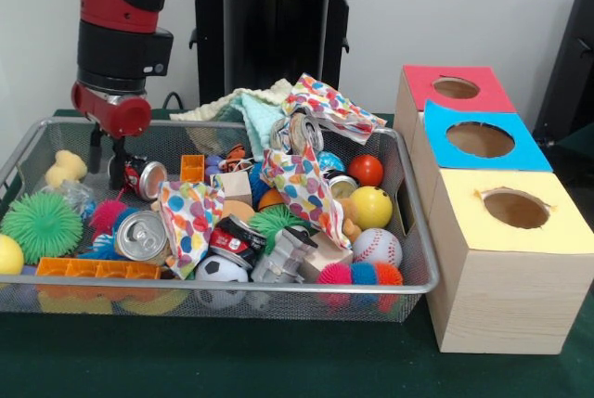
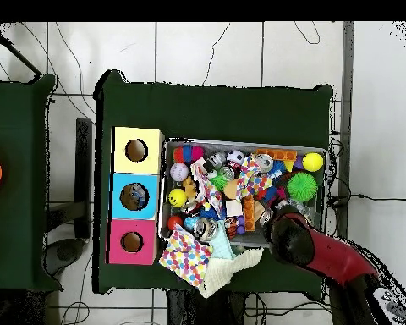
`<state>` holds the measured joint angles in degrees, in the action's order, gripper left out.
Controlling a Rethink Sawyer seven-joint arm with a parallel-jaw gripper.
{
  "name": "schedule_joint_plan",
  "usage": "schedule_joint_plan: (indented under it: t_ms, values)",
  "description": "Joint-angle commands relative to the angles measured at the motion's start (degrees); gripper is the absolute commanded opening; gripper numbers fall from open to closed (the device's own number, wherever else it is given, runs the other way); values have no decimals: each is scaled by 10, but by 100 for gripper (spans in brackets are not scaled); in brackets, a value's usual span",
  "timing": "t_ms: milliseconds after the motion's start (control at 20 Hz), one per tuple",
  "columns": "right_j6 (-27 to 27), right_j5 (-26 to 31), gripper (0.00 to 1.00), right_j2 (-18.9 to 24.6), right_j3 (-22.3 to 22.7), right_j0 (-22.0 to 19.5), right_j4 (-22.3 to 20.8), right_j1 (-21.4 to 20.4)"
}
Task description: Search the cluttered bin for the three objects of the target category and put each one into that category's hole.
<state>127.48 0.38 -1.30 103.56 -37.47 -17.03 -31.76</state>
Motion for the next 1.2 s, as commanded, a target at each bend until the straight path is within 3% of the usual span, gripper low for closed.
schedule_joint_plan:
  t_ms: [50, 1200]
  values:
    - [22, 4, 100, 11, -59, -5, -9, 15]
    - [19, 17, 100, 17, -67, -13, -13, 20]
